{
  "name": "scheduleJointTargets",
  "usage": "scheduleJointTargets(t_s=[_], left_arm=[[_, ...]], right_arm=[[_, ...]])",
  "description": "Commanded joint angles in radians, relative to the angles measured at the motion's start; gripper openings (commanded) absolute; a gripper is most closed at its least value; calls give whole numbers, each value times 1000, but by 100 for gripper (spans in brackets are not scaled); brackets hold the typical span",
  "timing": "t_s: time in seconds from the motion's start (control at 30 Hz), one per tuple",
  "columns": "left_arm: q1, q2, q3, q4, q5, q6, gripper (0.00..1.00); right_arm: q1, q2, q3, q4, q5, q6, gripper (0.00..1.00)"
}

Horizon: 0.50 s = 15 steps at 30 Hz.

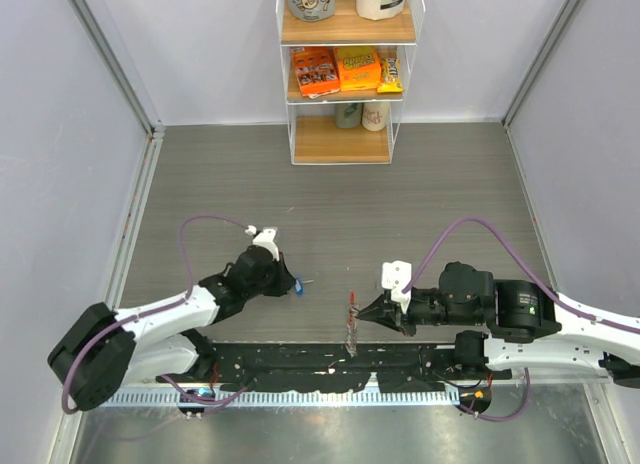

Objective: Put the keys on the keyring

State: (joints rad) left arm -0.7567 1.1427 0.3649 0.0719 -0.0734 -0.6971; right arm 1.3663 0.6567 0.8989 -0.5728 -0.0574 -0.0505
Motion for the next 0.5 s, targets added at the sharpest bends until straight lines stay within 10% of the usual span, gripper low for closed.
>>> scheduleJointTargets(t_s=[0.0, 0.47], left_arm=[[5, -132, 26, -27, 59, 54, 0], [-47, -451, 161, -202, 462, 323, 0]], right_arm=[[4, -16, 17, 54, -9, -12, 6], [4, 38, 38, 27, -206, -109, 5]])
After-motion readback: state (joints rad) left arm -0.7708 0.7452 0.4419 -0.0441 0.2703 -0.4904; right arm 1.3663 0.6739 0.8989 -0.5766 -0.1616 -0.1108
